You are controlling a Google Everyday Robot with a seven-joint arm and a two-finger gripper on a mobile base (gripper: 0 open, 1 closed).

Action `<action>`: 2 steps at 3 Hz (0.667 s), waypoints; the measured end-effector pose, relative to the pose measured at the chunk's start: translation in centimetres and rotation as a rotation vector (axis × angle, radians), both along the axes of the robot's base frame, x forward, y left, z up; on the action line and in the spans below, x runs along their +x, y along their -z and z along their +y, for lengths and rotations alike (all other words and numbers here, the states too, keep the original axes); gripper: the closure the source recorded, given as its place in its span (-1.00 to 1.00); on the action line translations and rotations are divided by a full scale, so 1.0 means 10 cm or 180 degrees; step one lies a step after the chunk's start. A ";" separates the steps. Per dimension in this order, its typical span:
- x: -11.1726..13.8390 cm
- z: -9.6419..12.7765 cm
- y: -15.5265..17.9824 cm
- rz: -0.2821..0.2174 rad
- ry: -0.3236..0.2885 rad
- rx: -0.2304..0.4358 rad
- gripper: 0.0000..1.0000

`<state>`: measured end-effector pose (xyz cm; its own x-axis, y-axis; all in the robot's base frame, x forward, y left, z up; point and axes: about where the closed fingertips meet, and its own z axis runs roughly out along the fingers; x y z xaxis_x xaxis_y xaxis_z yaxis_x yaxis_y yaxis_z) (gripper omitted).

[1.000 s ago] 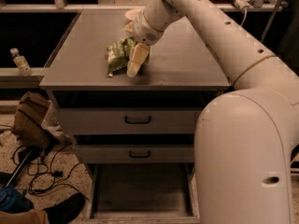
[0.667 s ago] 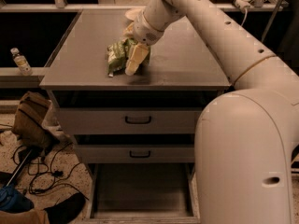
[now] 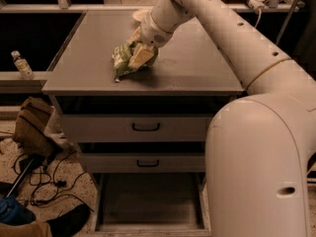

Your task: Place green jalapeno chip bag into bottom drawer

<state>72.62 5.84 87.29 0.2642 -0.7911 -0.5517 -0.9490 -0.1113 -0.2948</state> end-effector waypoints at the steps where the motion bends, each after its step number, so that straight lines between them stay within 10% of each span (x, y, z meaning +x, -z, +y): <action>1: 0.00 0.00 0.00 0.0000 0.0000 0.0000 0.76; 2: -0.06 0.01 -0.03 0.0010 -0.0040 -0.0051 1.00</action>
Offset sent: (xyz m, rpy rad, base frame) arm -0.0138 -0.0025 0.0133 -0.0362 -0.0014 0.0212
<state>72.03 5.98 87.57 0.2724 -0.7966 -0.5397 -0.9485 -0.1279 -0.2899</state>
